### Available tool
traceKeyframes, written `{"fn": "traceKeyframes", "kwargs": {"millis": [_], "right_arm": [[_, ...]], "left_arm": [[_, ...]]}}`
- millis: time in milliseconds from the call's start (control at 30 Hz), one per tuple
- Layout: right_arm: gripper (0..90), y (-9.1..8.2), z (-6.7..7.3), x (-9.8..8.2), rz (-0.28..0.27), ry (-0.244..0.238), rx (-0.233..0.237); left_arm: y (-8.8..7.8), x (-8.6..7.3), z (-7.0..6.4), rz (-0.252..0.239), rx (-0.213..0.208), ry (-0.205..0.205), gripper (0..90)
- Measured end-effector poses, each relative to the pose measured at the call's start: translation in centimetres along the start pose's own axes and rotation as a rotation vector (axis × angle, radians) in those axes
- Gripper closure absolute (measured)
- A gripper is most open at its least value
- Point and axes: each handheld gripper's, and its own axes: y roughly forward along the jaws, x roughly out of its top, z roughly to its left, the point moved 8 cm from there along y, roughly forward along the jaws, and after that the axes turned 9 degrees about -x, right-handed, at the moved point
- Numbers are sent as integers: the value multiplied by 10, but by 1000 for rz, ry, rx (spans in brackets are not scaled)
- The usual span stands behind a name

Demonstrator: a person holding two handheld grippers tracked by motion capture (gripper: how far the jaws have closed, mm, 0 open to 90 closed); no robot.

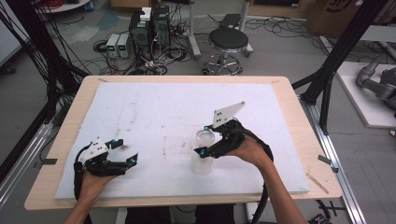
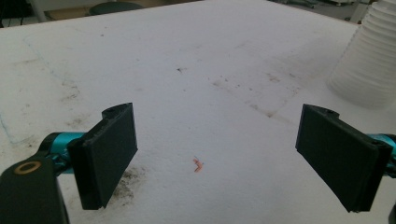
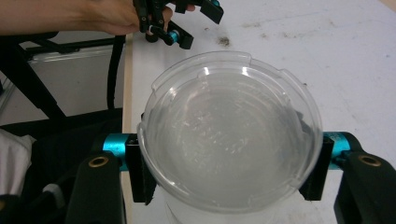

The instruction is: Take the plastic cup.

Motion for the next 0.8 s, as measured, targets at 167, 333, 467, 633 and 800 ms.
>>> {"fn": "traceKeyframes", "kwargs": {"millis": [167,333,467,633,800], "right_arm": [[377,-4,-1,5,-11,-2,-6],[387,-18,-1,19,-20,-8,-23],[398,-30,-1,31,-32,5,-26],[402,-45,-4,47,-53,11,-35],[406,-60,-6,65,-63,5,-40]], "left_arm": [[0,0,0,0,0,1,124],[0,0,0,1,1,-1,124],[0,0,0,2,2,1,125],[0,0,0,5,2,3,124],[0,0,0,7,2,-2,124]]}}
